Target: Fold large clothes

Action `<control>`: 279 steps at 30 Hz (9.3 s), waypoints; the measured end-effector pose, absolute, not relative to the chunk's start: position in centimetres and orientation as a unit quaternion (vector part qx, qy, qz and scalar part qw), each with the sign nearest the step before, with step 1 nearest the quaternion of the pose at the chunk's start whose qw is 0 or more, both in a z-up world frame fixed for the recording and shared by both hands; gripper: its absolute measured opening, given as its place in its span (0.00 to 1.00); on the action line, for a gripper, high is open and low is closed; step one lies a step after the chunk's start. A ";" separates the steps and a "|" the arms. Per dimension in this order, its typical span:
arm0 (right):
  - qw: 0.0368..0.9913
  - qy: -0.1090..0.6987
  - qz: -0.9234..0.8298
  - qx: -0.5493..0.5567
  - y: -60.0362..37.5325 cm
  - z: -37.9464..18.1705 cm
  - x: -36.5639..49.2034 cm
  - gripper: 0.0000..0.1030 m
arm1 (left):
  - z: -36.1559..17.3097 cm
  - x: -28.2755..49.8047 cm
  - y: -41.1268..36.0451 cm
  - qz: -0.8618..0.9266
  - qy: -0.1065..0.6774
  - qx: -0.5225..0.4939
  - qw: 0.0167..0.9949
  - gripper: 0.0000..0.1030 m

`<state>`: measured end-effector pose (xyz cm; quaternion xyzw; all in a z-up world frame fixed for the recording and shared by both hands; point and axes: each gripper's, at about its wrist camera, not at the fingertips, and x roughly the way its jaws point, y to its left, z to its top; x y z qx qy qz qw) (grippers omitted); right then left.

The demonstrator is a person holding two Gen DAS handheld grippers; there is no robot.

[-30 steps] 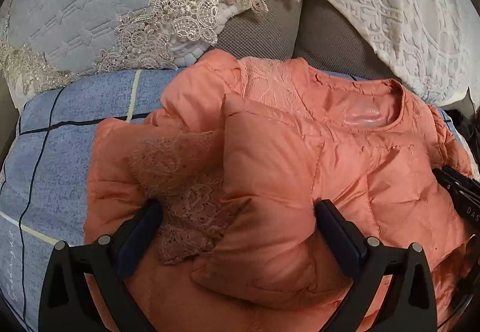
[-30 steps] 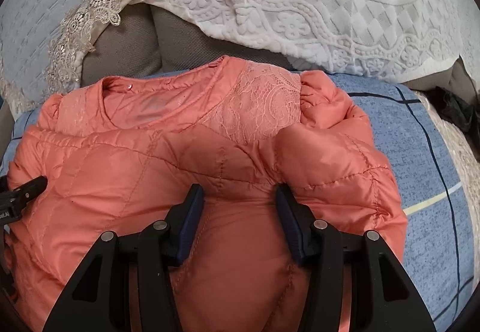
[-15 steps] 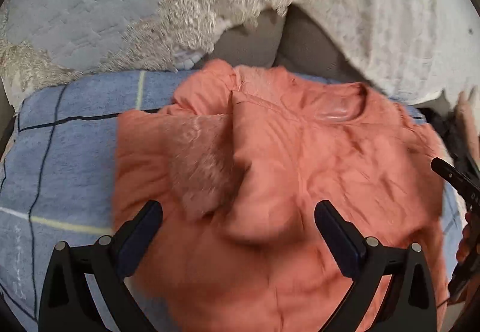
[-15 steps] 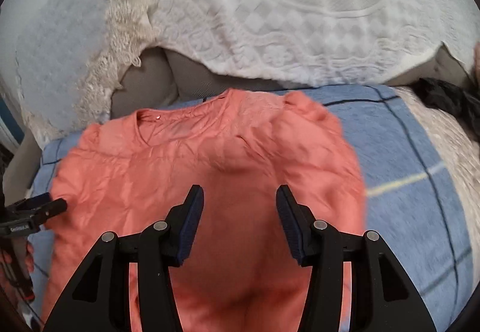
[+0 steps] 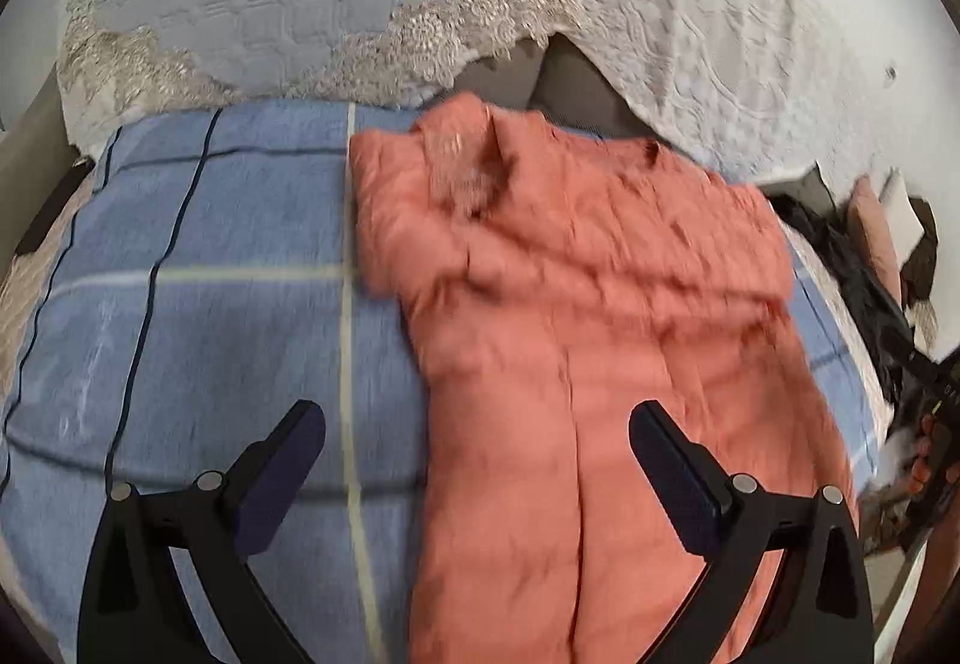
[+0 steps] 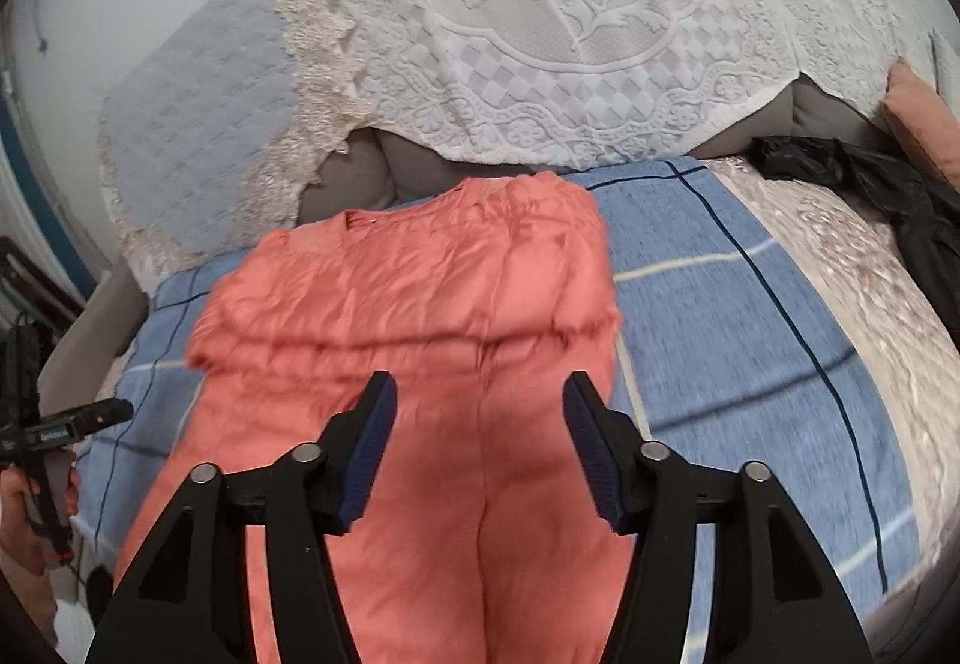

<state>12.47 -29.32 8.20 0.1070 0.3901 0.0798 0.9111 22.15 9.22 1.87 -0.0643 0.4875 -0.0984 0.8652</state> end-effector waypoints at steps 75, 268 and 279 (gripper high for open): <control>0.807 0.516 0.106 0.265 -36.8 -3.9 2.1 0.30 | -6.2 10.4 8.4 -0.146 0.583 -0.073 0.796 0.50; 0.825 0.503 0.227 -0.122 -4.4 -2.7 37.4 0.60 | -2.9 30.0 7.7 -0.039 0.447 -0.010 0.894 0.94; 0.798 0.561 0.157 -0.151 -2.5 -5.0 41.5 0.60 | -4.0 29.8 8.5 -0.049 0.455 -0.044 0.888 0.95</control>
